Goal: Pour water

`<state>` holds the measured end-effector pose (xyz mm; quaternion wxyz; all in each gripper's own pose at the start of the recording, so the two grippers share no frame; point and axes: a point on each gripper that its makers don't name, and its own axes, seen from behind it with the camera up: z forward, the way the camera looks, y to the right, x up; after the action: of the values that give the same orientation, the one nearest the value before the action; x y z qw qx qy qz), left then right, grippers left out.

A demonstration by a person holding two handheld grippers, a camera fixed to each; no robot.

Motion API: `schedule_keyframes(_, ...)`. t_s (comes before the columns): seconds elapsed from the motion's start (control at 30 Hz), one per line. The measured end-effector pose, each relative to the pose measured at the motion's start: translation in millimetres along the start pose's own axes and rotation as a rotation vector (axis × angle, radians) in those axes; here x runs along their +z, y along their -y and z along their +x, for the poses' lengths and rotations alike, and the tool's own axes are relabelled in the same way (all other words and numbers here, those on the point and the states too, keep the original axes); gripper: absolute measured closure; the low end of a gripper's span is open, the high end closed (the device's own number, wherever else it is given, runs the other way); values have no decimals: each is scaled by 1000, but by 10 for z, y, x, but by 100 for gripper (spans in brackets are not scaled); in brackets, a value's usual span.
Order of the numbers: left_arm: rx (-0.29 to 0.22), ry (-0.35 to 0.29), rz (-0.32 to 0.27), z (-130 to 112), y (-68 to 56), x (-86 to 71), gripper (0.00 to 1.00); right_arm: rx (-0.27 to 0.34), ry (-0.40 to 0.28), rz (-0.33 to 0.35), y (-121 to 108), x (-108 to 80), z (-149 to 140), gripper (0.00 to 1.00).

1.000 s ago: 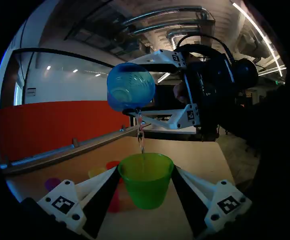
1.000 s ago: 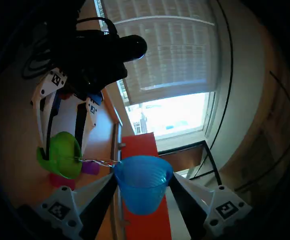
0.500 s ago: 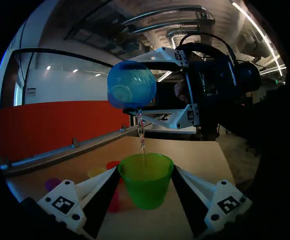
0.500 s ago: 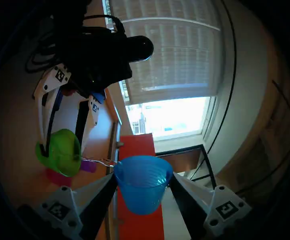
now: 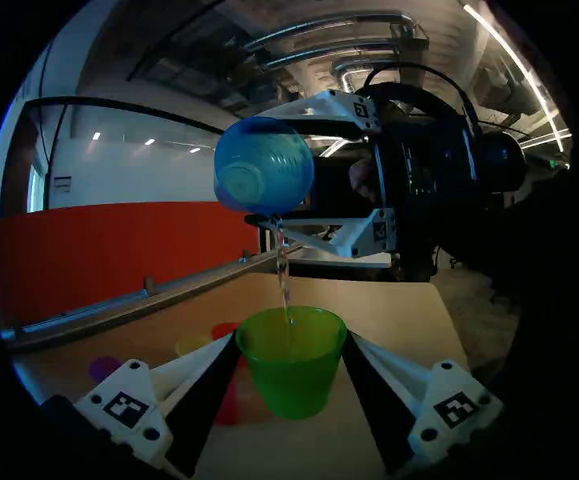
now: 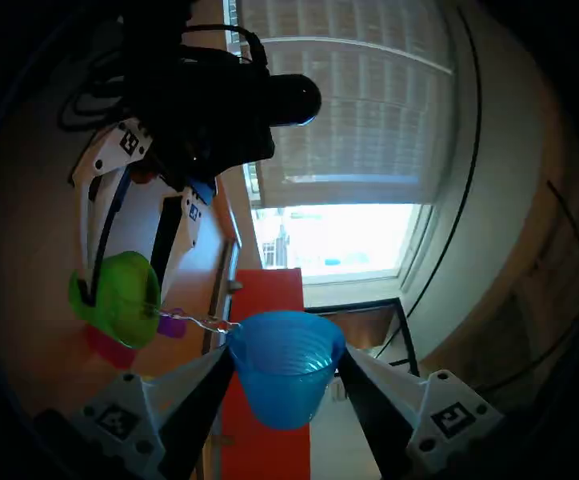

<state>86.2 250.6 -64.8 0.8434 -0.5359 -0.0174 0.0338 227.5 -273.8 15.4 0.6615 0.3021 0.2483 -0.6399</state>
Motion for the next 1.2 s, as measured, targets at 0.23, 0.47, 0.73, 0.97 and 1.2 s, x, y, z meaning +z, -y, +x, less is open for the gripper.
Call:
schedule_keyframes(0.23, -1, 0, 1, -3, 7, 2, 12, -39, 1, -4, -29, 21, 8, 10)
schedule_keyframes(0.47, -3, -5, 2, 15, 20, 0, 12, -66, 1, -7, -52, 50, -28, 10)
schedule_keyframes(0.73, -6, -8, 7, 5, 51, 3, 12, -107, 1, -7, -47, 69, -7, 10)
schedule_keyframes(0.97, -10, -11, 13, 0, 78, 4, 12, -126, -3, -5, -27, 76, 40, 10)
schedule_keyframes(1.2, -12, -16, 16, 27, 81, -1, 12, -131, -10, -7, -24, 75, 83, 10)
